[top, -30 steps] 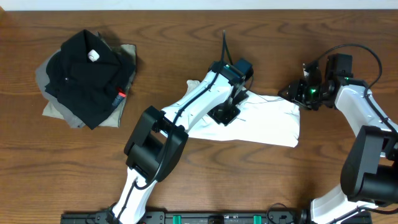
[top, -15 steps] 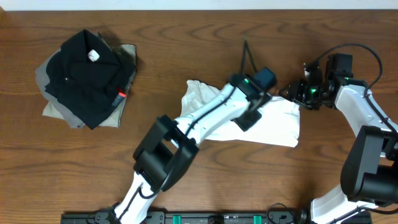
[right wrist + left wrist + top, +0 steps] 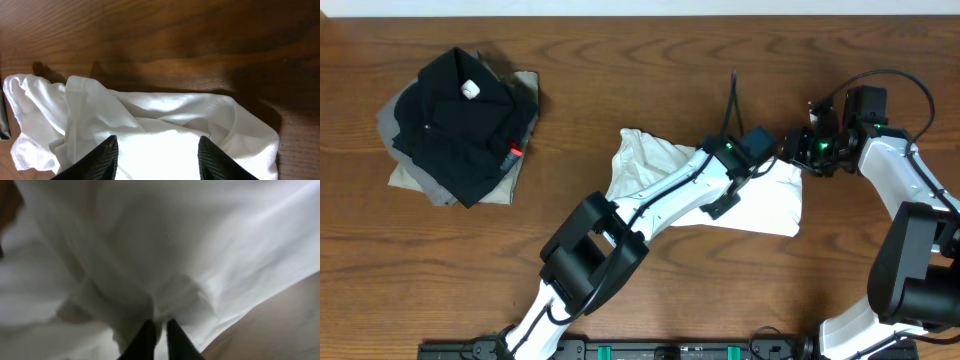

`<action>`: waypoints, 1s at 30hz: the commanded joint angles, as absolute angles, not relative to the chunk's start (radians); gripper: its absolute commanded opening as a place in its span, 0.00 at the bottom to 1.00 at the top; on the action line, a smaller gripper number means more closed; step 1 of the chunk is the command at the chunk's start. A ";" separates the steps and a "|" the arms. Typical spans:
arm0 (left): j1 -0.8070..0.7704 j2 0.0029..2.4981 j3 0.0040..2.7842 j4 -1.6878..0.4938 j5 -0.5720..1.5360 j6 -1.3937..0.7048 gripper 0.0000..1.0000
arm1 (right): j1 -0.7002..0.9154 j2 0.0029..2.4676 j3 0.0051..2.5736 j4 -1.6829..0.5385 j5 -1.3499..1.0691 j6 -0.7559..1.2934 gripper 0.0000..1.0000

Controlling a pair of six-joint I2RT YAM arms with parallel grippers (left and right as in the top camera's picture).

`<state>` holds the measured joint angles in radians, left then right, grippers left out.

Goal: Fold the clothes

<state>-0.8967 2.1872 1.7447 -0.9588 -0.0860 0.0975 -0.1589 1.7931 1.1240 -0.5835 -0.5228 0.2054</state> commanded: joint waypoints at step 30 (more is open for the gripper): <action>-0.802 2.071 1.720 -0.998 0.122 0.082 0.45 | -0.158 1.789 1.139 -0.564 -0.520 0.205 0.50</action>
